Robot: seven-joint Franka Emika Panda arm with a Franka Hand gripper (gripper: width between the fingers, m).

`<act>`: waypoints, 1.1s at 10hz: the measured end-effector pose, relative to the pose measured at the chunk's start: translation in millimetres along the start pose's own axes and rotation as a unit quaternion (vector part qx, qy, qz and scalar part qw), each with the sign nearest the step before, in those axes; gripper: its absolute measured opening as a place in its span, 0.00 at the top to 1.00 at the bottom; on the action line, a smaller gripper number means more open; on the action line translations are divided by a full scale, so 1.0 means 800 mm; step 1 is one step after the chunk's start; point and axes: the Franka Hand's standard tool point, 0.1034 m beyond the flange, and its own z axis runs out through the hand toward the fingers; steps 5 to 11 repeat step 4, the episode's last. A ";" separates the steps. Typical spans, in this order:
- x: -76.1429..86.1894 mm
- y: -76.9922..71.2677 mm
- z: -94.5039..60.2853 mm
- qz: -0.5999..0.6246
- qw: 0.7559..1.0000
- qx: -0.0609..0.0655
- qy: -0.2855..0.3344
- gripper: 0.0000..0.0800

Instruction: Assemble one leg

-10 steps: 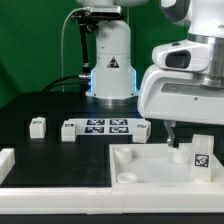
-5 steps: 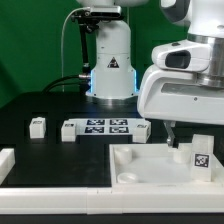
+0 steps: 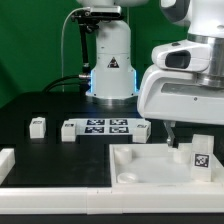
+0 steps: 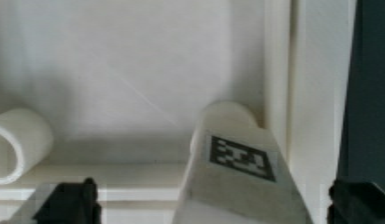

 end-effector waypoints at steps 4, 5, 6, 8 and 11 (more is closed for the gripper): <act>0.000 0.000 0.000 0.000 1.000 0.000 0.000 0.19; 0.000 0.000 0.000 0.000 1.000 0.000 0.000 0.19; 0.000 0.000 0.000 0.000 1.000 0.000 0.000 0.19; 0.000 0.000 0.000 0.000 1.000 0.000 0.000 0.19; 0.000 0.000 0.000 0.000 1.000 0.000 0.000 0.19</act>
Offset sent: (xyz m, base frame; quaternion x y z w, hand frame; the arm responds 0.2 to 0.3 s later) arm 0.0000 0.0000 0.0000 0.0000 0.0000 0.0000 1.0000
